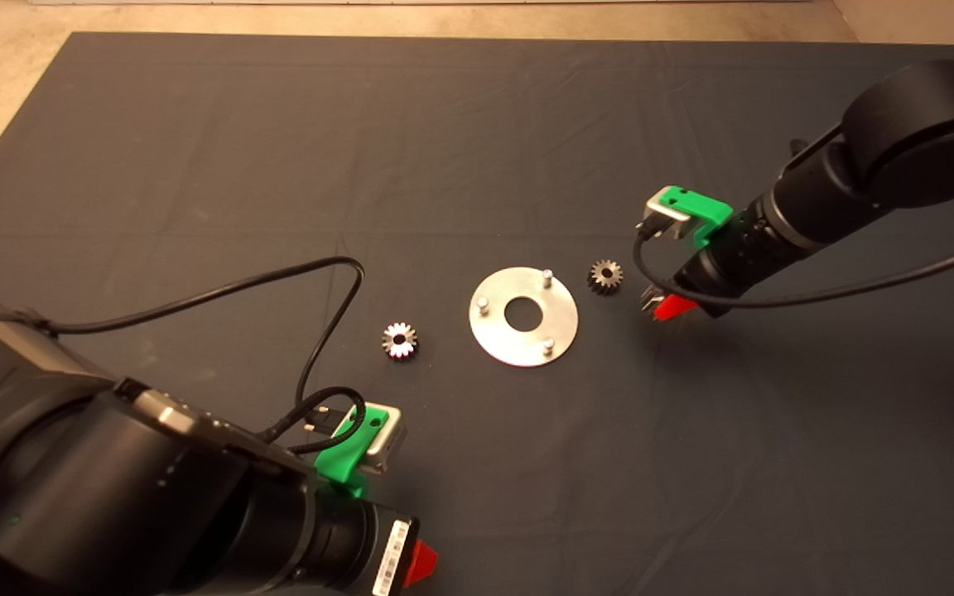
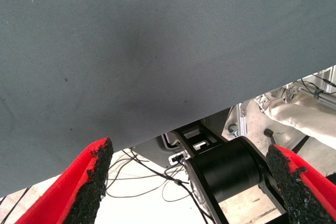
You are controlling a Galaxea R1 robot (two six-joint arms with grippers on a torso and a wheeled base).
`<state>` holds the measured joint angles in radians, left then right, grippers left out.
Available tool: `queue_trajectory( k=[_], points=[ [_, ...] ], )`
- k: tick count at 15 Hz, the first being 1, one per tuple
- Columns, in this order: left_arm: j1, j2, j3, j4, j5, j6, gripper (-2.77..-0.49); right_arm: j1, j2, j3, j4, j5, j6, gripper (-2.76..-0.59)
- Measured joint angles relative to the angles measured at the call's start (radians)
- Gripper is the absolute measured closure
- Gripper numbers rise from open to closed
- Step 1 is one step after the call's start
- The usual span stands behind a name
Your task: Install three planetary gears onto the carrier pins
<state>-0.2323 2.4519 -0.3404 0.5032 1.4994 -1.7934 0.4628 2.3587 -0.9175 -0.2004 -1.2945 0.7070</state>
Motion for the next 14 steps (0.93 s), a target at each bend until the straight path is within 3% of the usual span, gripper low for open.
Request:
queue_trajectory(
  k=[4,8,12,13,14],
  points=[
    [0.000,0.000,0.000,0.000,0.000,0.000,-2.07,0.000,0.087,0.045,0.009,0.000,0.005,-0.91],
    [0.000,0.000,0.000,0.000,0.000,0.000,-2.07,0.000,0.151,0.043,0.010,0.004,0.005,-0.91],
    [0.000,0.000,0.000,0.000,0.000,0.000,-2.07,0.000,0.187,0.027,0.010,-0.001,0.005,-0.91],
    [0.000,-0.001,0.000,0.000,0.000,0.000,-2.07,0.000,0.197,0.027,0.010,-0.005,0.005,-0.92],
    [0.000,-0.001,0.000,0.000,0.000,0.000,-2.07,0.000,0.217,0.022,0.010,-0.020,0.004,-0.91]
  ],
)
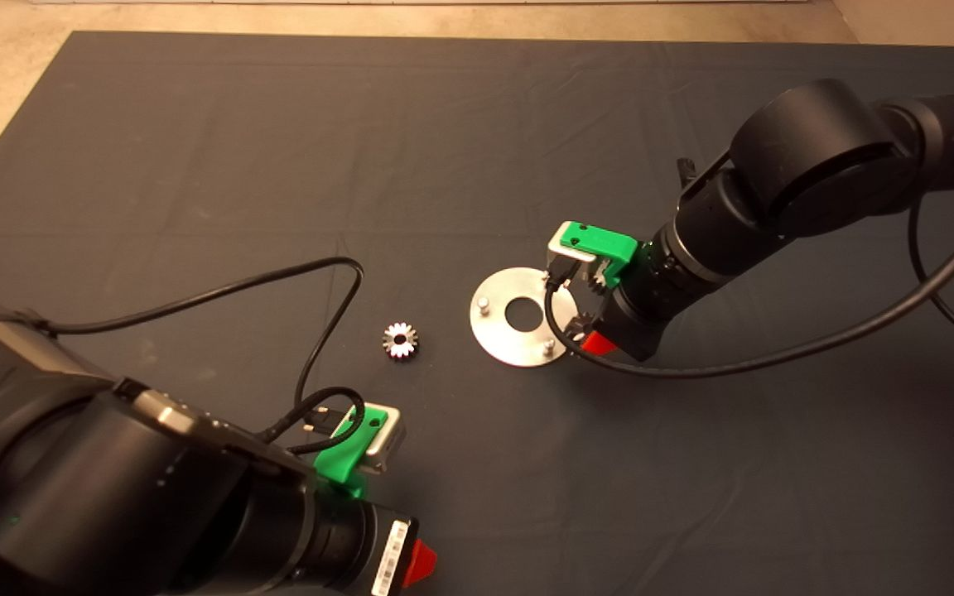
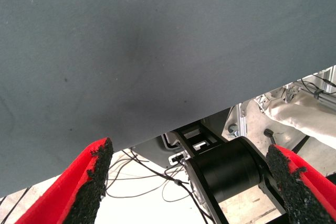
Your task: Install three planetary gears onto the carrier pins
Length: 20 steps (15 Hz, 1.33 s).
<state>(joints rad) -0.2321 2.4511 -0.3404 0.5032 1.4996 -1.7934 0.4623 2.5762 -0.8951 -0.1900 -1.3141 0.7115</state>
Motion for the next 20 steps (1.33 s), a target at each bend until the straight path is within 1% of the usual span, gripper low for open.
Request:
queue_trajectory(
  k=[1,2,3,4,5,6,7,8,10,11,12,13,14,15,18,19,20],
  points=[
    [0.000,0.001,0.000,0.000,0.000,0.000,-2.07,0.000,0.025,-0.003,0.000,-0.006,0.000,-0.91],
    [0.000,0.000,0.000,0.000,0.000,0.000,-2.07,0.000,0.047,-0.004,0.000,-0.019,-0.001,-0.91],
    [0.000,0.000,0.000,0.000,0.000,0.000,-2.07,0.000,0.070,-0.009,0.000,-0.036,-0.001,-0.91],
    [0.000,-0.002,0.000,0.000,0.000,0.000,-2.07,-0.001,0.088,-0.016,0.000,-0.043,-0.001,-0.90],
    [0.000,-0.002,0.000,0.000,0.000,0.000,-2.07,-0.002,0.093,-0.018,0.000,-0.049,-0.005,-0.90],
    [0.000,-0.002,0.000,0.000,0.000,0.000,-2.07,-0.003,0.092,-0.021,0.000,-0.063,-0.005,-0.90],
    [0.000,-0.002,0.000,0.000,0.000,0.000,-2.07,-0.004,0.090,-0.025,0.000,-0.083,-0.006,-0.90],
    [0.000,-0.002,0.000,0.000,0.000,0.000,-2.07,-0.005,0.088,-0.028,0.000,-0.097,-0.008,-0.90],
    [0.000,-0.002,0.000,0.000,0.000,0.000,-2.07,-0.005,0.089,-0.039,0.000,-0.128,-0.034,-0.90],
    [0.000,-0.002,0.000,0.000,0.000,0.000,-2.07,-0.006,0.088,-0.055,0.000,-0.132,-0.048,-0.90],
    [0.000,-0.002,0.000,0.000,0.000,0.000,-2.07,-0.013,0.086,-0.076,0.000,-0.134,-0.062,-0.90],
    [0.000,-0.002,0.000,0.000,0.000,0.000,-2.07,-0.024,0.080,-0.093,-0.001,-0.139,-0.068,-0.90],
    [0.000,-0.002,0.000,0.000,0.000,0.000,-2.07,-0.034,0.078,-0.106,0.000,-0.148,-0.069,-0.89],
    [0.000,-0.002,0.000,0.000,0.000,0.000,-2.07,-0.046,0.078,-0.117,-0.001,-0.150,-0.069,-0.89],
    [0.000,-0.002,0.000,0.000,0.000,0.000,-2.07,-0.081,0.093,-0.122,-0.004,-0.147,-0.071,-0.89],
    [0.000,-0.002,0.000,0.000,0.000,0.000,-2.07,-0.090,0.095,-0.122,-0.005,-0.144,-0.071,-0.89],
    [0.000,-0.002,0.000,0.000,0.000,0.000,-2.07,-0.093,0.095,-0.122,-0.006,-0.144,-0.071,-0.89]
  ],
)
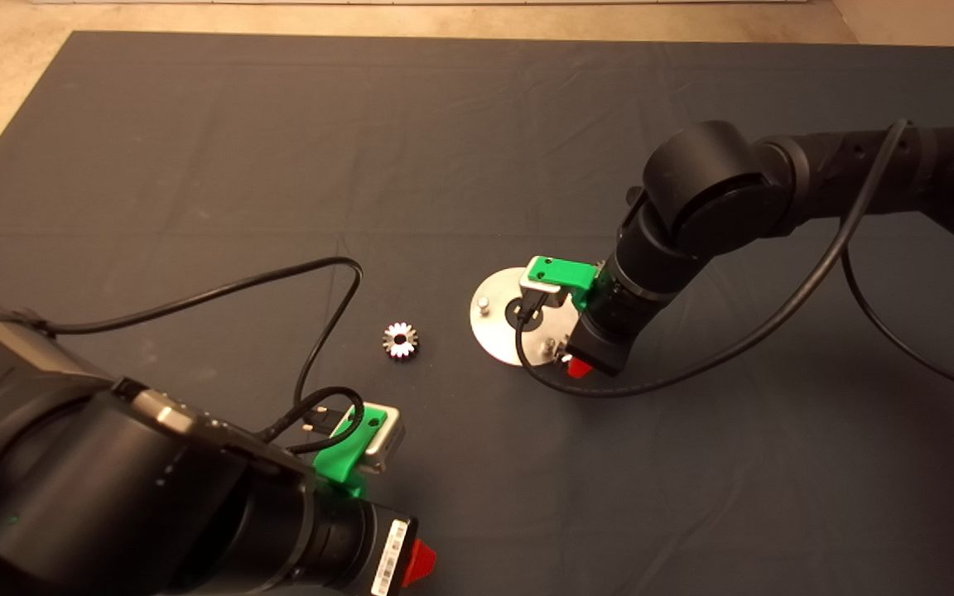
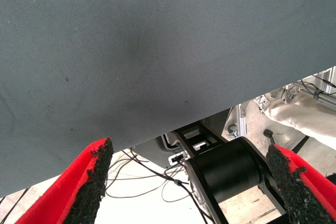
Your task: Install three planetary gears onto the carrier pins
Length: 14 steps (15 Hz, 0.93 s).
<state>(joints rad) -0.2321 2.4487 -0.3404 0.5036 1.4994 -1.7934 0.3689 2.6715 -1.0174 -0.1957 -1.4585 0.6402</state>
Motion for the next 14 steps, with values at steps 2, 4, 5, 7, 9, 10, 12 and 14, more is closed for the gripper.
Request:
queue_trajectory(
  k=[2,4,5,7,9,10,12,14],
  points=[
    [0.000,0.000,0.000,0.000,0.000,0.000,-2.07,0.000,0.003,-0.014,-0.001,-0.001,0.000,-0.89],
    [0.000,0.000,0.000,0.000,0.000,0.000,-2.07,0.000,0.016,-0.052,-0.002,0.001,0.000,-0.89],
    [0.000,0.000,0.000,0.000,0.000,0.000,-2.07,0.000,0.027,-0.071,-0.002,0.000,-0.001,-0.89],
    [0.000,0.000,0.000,0.000,0.000,0.000,-2.07,0.000,0.049,-0.090,-0.003,0.006,-0.001,-0.89],
    [0.000,0.000,0.000,0.000,0.000,0.000,-2.07,0.000,0.066,-0.090,-0.003,0.012,-0.001,-0.89],
    [0.000,0.000,0.000,0.000,0.000,0.000,-2.07,0.000,0.072,-0.090,-0.003,0.014,-0.001,-0.89],
    [0.000,-0.001,0.000,0.000,0.000,0.000,-2.07,0.000,0.072,-0.090,-0.003,0.016,-0.001,-0.89],
    [0.000,-0.003,0.000,0.000,0.000,0.000,-2.07,0.000,0.071,-0.090,-0.005,0.015,-0.001,-0.89]
  ],
)
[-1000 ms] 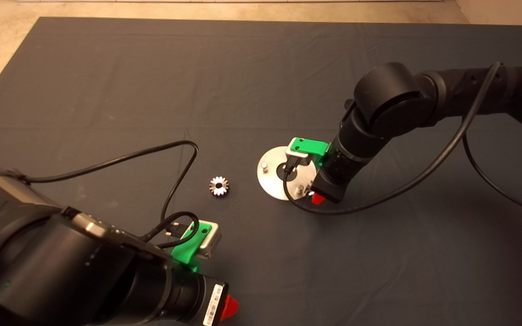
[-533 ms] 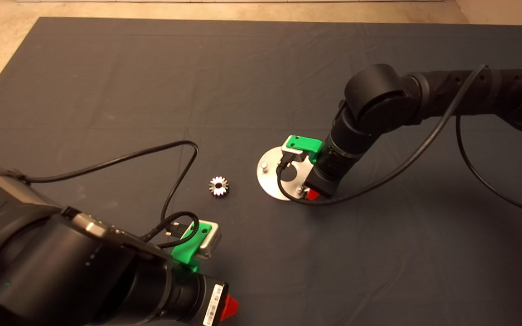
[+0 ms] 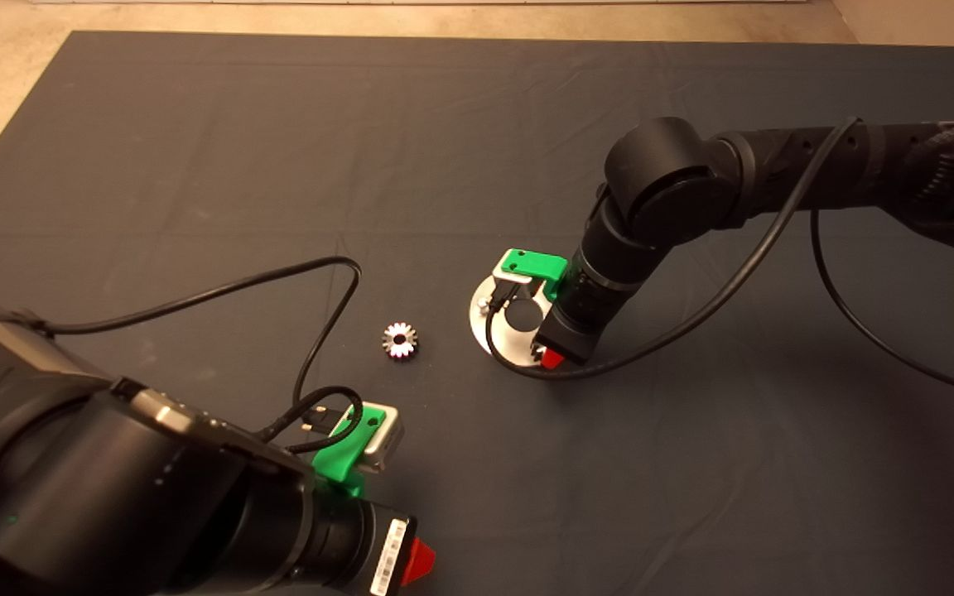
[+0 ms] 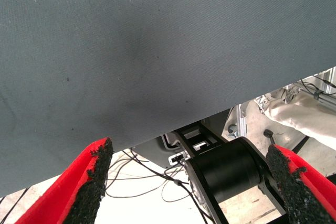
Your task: Install three planetary gears onto the carrier pins
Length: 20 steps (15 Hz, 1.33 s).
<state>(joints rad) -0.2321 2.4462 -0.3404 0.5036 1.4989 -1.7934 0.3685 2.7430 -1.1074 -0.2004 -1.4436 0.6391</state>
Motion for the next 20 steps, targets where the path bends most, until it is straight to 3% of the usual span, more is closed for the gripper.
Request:
queue_trajectory(
  k=[6,18,20],
  points=[
    [0.000,0.000,0.000,0.000,0.000,0.000,-2.07,0.000,0.000,0.000,-0.010,-0.001,-0.001,-0.89],
    [0.000,0.000,0.000,0.000,0.000,0.000,-2.07,-0.001,-0.006,-0.016,-0.021,-0.001,-0.066,-0.89],
    [0.000,0.000,0.000,0.000,0.000,0.000,-2.07,-0.009,-0.006,-0.016,-0.036,-0.001,-0.066,-0.89]
  ],
)
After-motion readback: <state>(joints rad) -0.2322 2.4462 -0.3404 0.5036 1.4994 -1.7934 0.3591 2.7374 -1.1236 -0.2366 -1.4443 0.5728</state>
